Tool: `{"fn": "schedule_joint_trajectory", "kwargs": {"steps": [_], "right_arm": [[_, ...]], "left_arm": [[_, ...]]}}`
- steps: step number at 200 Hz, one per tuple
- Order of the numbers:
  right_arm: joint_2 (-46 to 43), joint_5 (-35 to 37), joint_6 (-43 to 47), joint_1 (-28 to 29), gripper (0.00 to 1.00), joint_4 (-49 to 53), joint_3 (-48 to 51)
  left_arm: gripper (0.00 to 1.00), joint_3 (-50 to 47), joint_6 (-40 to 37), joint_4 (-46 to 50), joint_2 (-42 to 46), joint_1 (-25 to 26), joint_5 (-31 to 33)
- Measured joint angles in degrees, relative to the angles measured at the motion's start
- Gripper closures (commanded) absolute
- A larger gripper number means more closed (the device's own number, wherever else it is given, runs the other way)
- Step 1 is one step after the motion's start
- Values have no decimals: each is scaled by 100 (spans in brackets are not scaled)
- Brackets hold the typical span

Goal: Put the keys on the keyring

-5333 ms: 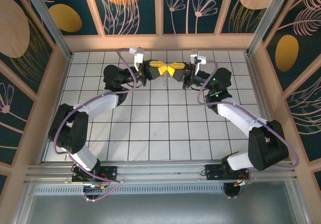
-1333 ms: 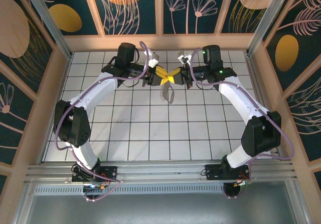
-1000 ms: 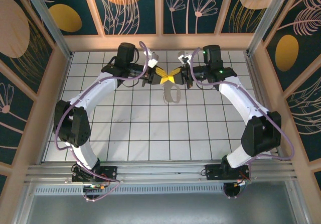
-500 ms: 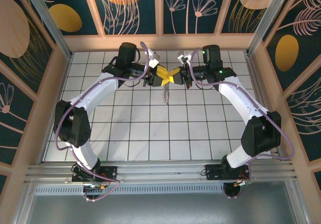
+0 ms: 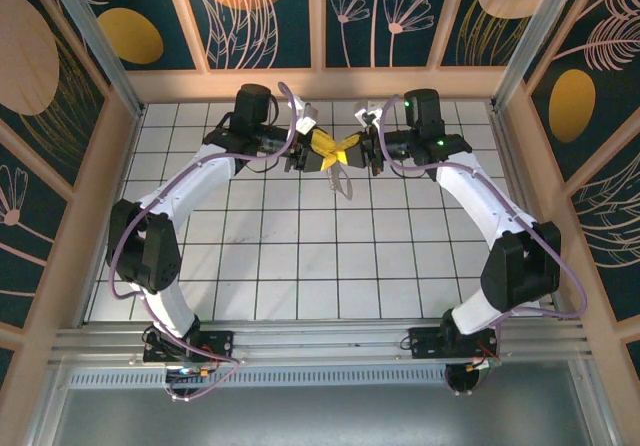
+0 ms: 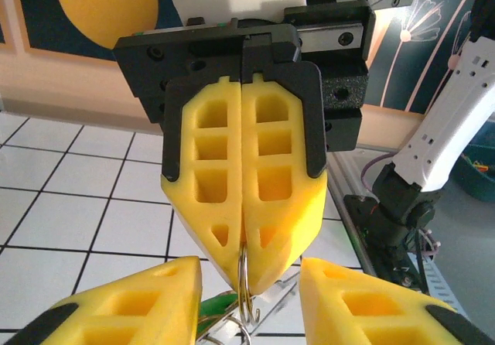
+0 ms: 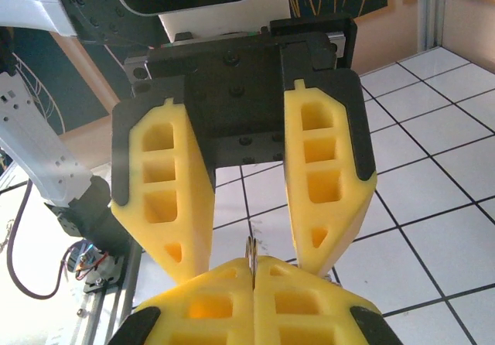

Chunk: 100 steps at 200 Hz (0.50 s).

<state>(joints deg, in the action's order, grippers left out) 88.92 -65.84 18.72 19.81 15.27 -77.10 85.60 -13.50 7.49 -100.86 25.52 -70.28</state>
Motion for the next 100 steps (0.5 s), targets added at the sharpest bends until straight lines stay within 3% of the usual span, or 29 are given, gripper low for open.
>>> {"fn": "schedule_joint_trajectory", "kwargs": {"steps": [22,44,100], "right_arm": [[-2,0,0,0,100,0,0],[-4,-7,2,0,100,0,0],[-39,-2,2,-22,100,0,11]], "left_arm": [[61,0,2,-2,9,0,2],[73,0,-15,-7,33,0,9],[85,-4,4,-46,35,-11,24]]}}
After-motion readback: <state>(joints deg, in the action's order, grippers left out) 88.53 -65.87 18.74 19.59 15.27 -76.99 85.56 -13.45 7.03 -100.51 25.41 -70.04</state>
